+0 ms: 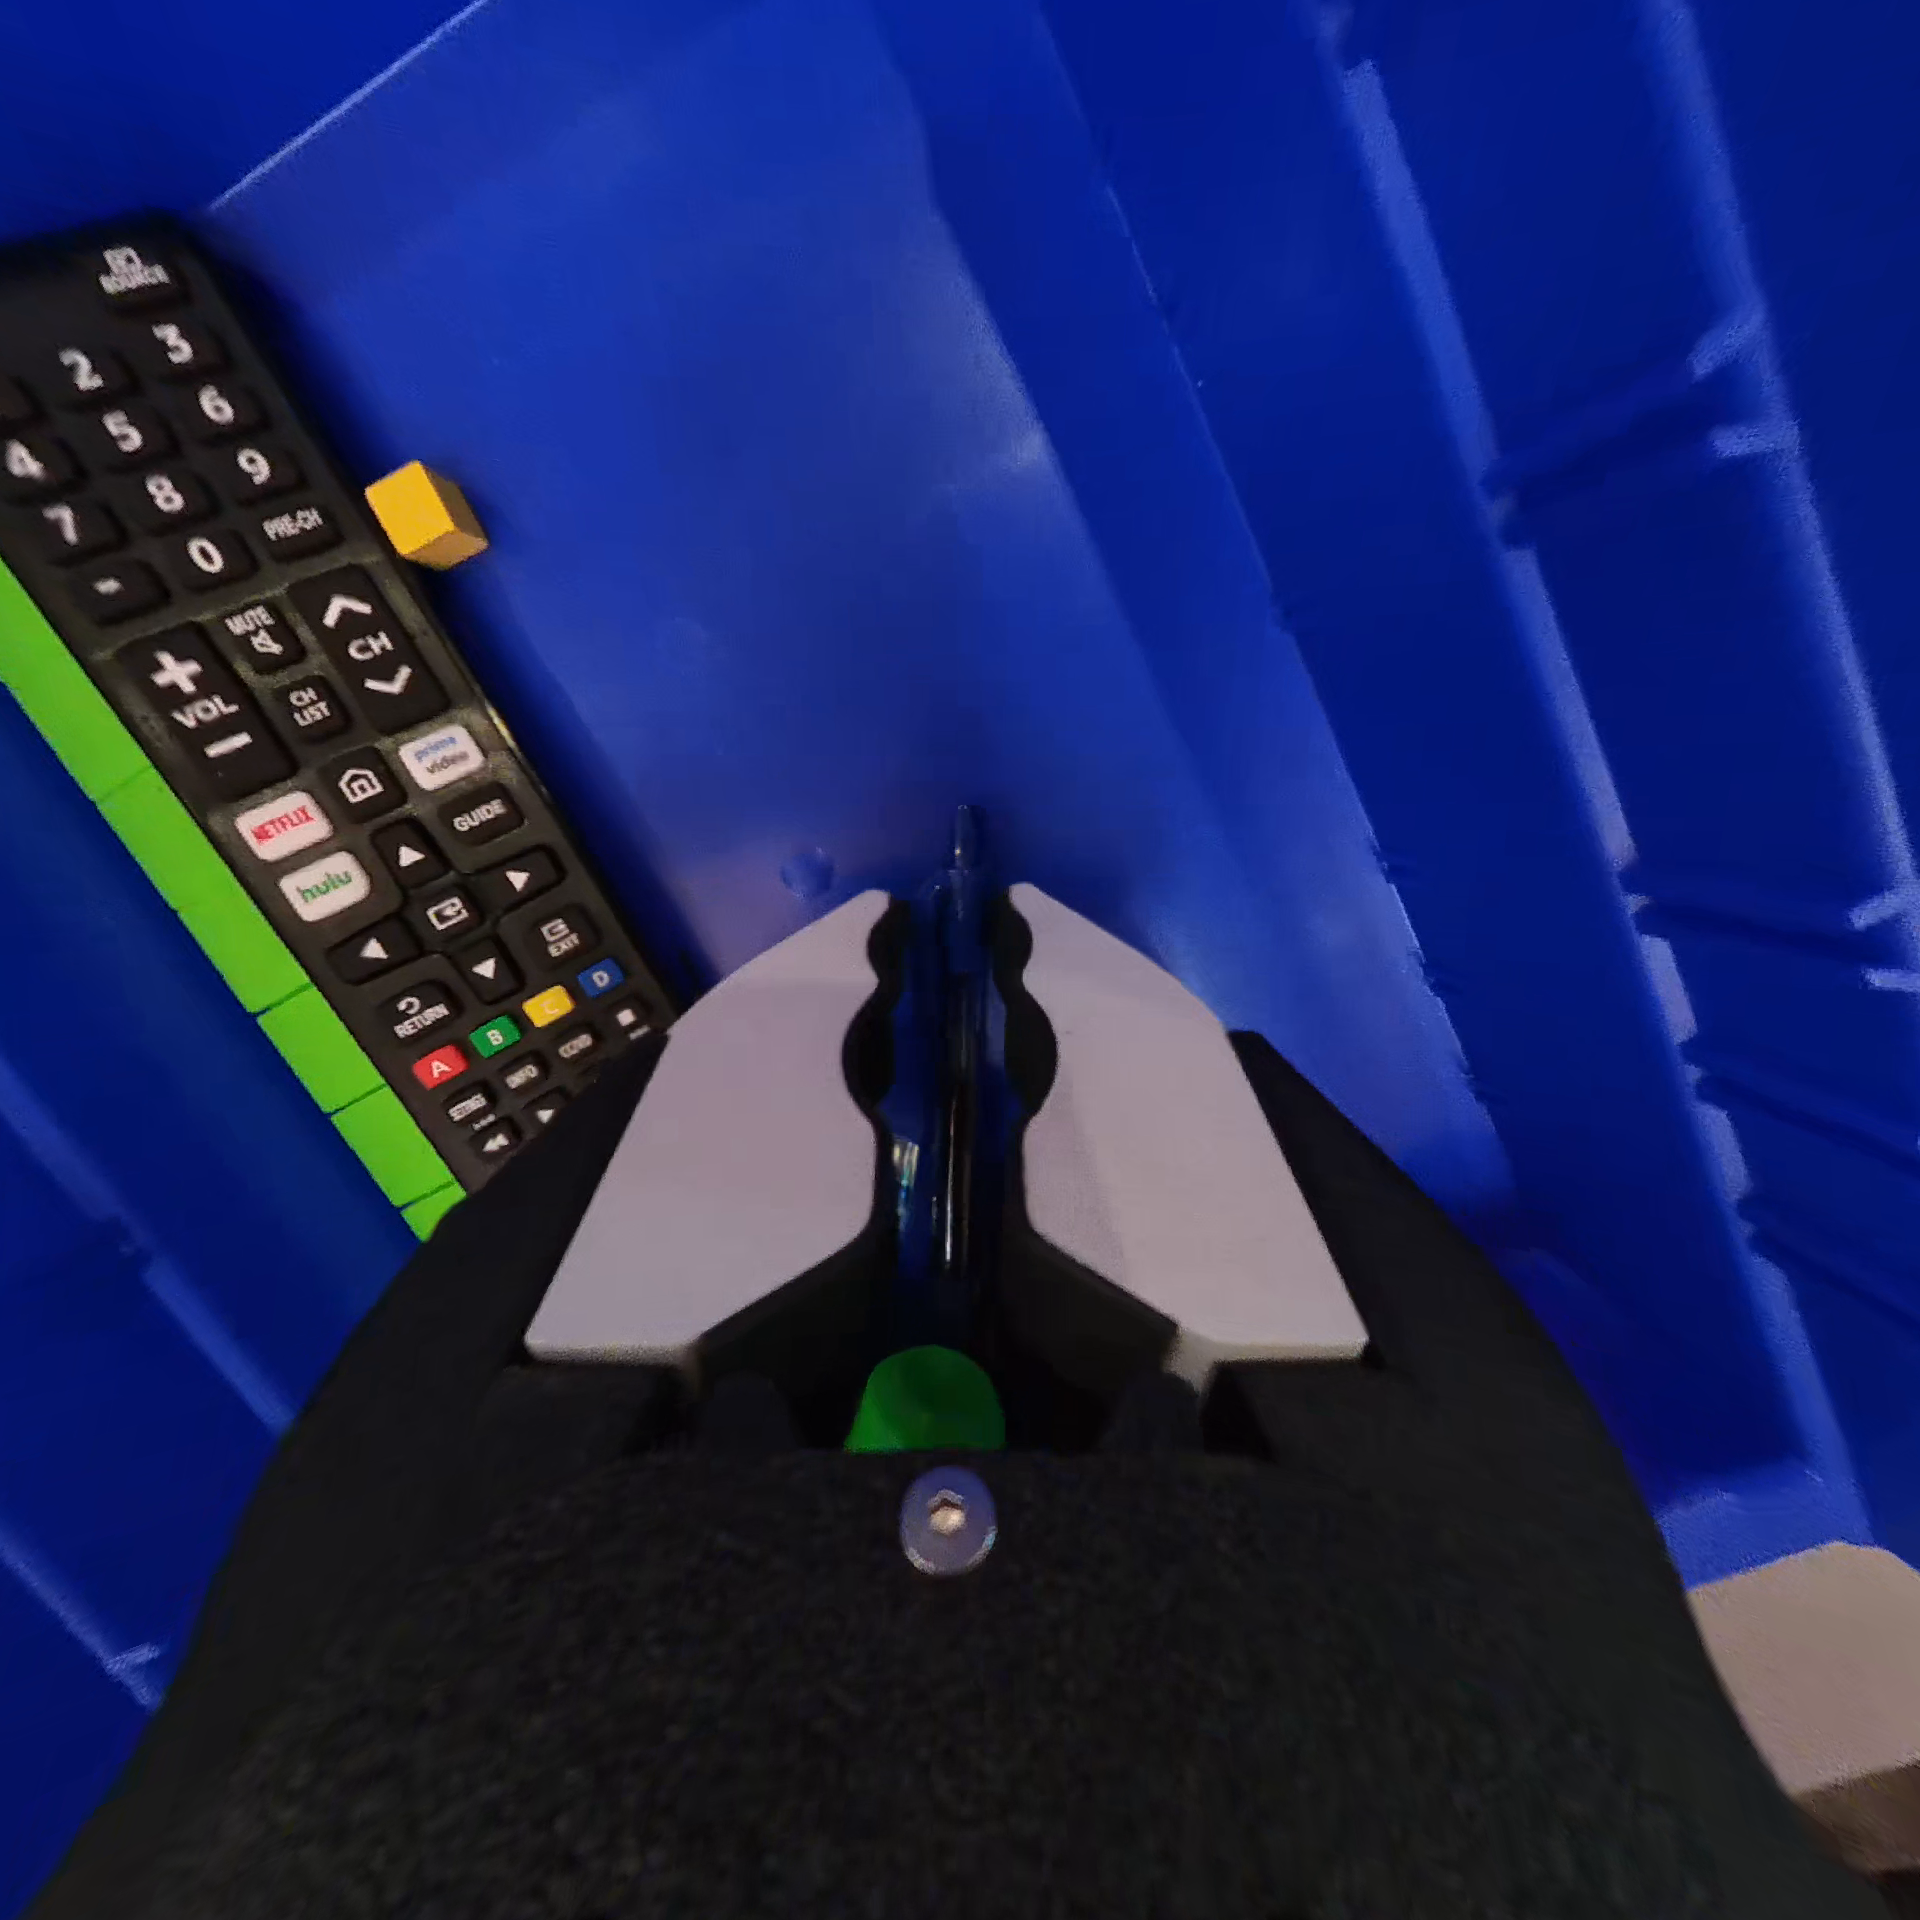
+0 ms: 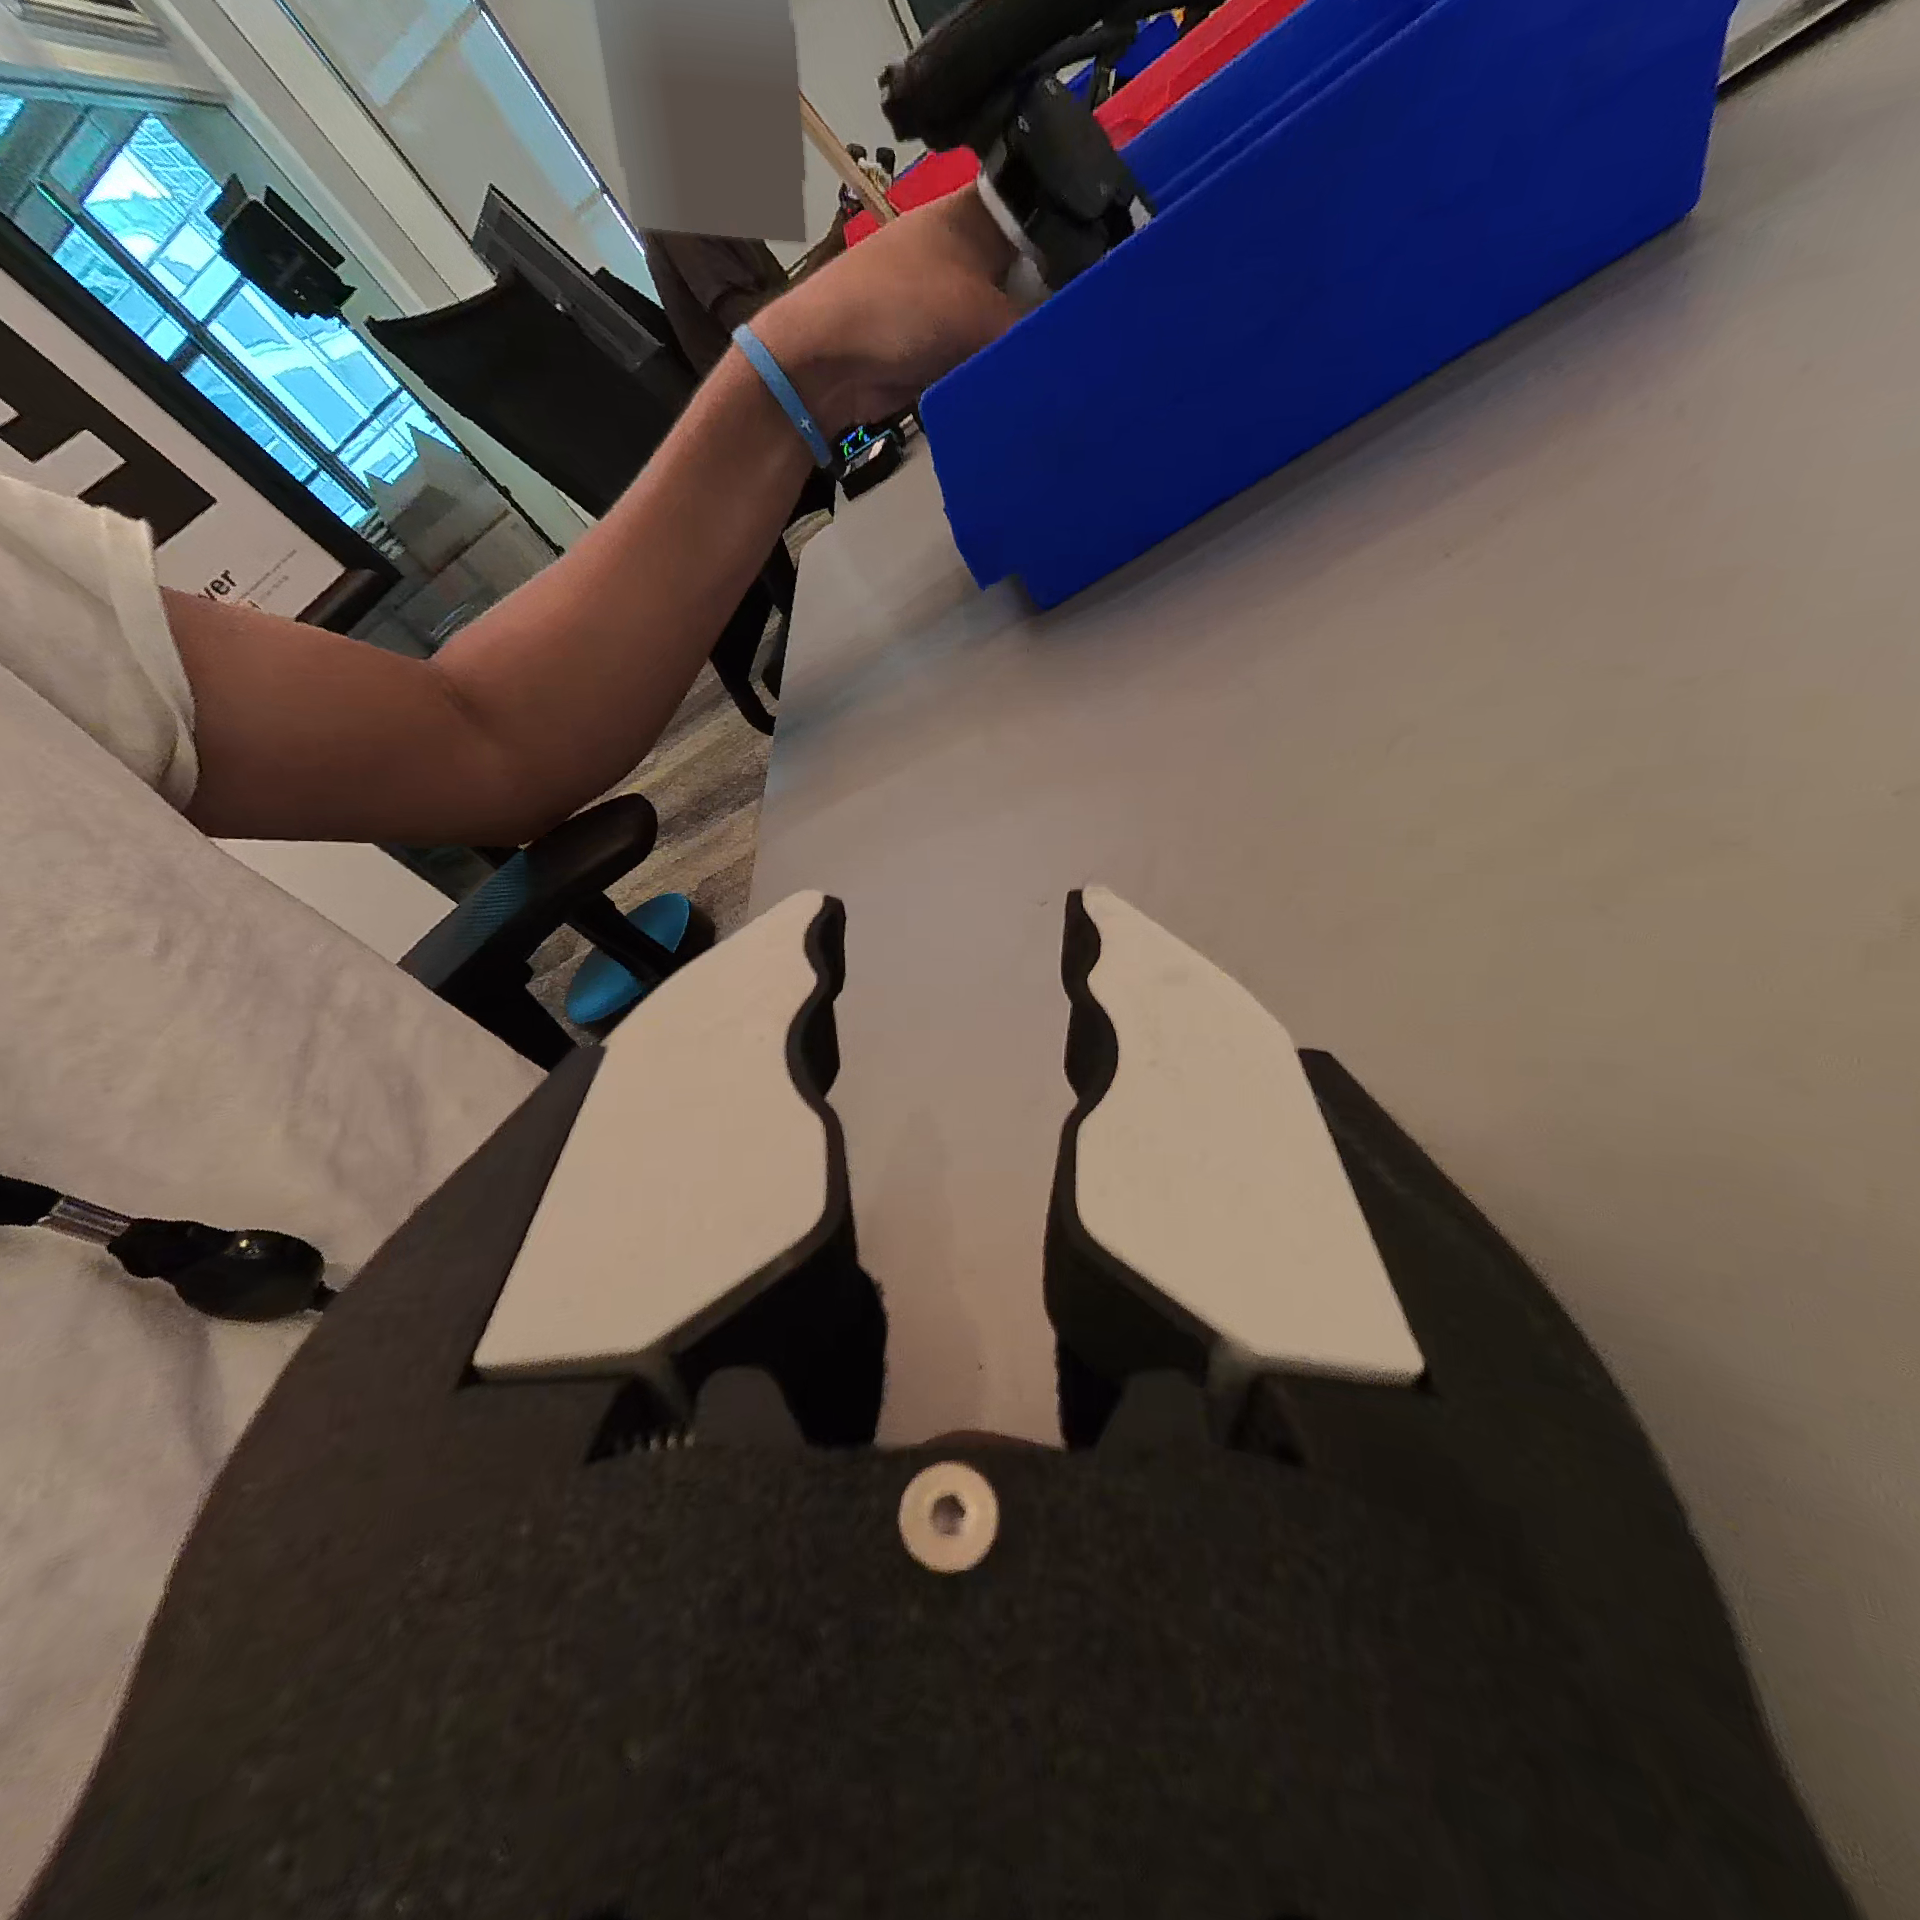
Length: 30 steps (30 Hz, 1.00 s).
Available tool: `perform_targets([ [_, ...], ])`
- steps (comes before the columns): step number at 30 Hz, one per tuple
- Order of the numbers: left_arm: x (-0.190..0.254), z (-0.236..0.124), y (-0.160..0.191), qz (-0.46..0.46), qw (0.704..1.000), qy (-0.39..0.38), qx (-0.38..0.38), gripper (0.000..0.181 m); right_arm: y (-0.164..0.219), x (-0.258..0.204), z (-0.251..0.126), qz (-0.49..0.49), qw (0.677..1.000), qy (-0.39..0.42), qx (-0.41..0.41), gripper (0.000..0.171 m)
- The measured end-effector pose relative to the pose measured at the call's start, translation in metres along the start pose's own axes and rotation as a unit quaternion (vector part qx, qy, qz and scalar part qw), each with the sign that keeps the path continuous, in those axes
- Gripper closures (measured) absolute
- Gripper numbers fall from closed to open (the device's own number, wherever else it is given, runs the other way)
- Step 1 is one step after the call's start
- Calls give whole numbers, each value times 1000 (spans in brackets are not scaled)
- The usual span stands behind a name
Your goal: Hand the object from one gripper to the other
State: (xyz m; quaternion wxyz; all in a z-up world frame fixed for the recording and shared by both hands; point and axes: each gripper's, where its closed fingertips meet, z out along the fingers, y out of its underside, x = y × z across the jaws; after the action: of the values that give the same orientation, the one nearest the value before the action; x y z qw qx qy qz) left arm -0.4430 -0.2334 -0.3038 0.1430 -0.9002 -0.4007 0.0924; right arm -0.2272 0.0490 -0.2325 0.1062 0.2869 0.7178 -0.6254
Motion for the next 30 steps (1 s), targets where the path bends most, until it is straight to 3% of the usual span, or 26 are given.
perform_targets([
  [1, 0, 0, 0, 8, 1000, -8, 4, 165, 1, 0, 1, -3, 1000, 2, -4, 131],
  [9, 1, -12, -8, 40, 996, -72, 32, 165, -6, 2, 5, -38, 999, 20, 10, 130],
  [15, 18, -93, -60, 56, 975, -135, 167, 166, -23, 12, 8, -101, 993, 55, 21, 129],
  [20, 73, -165, -104, 107, 940, -173, 275, 166, -42, 16, 14, -138, 987, 74, 42, 122],
  [23, 143, -200, -123, 110, 915, -61, 382, 166, -62, 11, 12, -146, 983, 79, 84, 119],
  [26, 232, -216, -125, 91, 862, 178, 467, 167, -70, -3, 9, -125, 983, 55, 124, 116],
  [30, 304, -195, -111, 73, 803, 370, 461, 167, -67, -17, 5, -113, 984, 26, 138, 117],
])
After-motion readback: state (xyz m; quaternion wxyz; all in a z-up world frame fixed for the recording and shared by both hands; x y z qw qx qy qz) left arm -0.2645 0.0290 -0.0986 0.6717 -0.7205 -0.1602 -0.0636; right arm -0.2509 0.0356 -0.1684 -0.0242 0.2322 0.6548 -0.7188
